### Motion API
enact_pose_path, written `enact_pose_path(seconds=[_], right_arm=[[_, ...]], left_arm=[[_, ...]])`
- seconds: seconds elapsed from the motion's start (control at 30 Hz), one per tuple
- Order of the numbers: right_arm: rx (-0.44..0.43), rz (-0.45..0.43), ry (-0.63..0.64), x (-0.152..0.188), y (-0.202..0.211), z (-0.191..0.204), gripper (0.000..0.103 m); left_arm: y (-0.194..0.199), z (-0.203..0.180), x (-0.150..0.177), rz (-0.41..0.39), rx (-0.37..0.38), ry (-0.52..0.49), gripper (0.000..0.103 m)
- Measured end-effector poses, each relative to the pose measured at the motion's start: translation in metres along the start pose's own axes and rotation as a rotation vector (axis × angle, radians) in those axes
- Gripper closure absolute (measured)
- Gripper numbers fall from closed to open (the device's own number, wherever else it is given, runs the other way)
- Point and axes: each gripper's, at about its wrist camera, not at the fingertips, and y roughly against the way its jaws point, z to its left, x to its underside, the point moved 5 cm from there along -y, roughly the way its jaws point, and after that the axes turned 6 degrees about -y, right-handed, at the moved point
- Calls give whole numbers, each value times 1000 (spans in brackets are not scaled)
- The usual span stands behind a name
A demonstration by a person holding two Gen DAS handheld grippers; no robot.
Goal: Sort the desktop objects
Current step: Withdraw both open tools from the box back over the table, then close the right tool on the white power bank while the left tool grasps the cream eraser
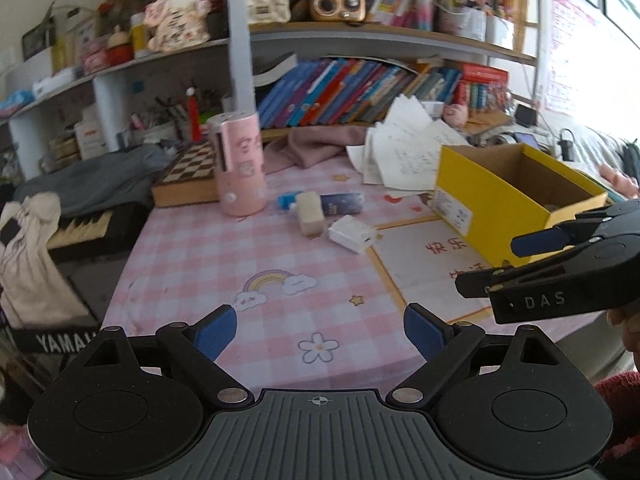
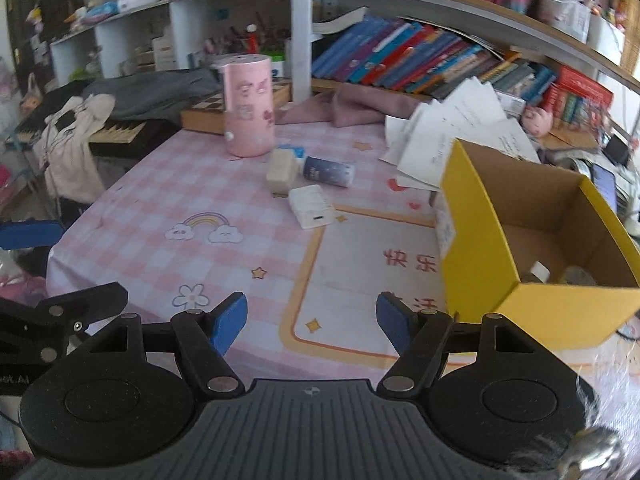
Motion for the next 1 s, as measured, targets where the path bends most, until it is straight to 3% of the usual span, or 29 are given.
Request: enact_pose_path(seconds=[0.57, 1.0], right_arm=[[-37, 31, 21, -54, -70, -15, 34], [-46, 105, 86, -90, -135, -26, 39]], left_arm=[[-66, 16, -32, 53, -36, -1, 10], [-129, 40, -66, 86, -45, 62, 10]])
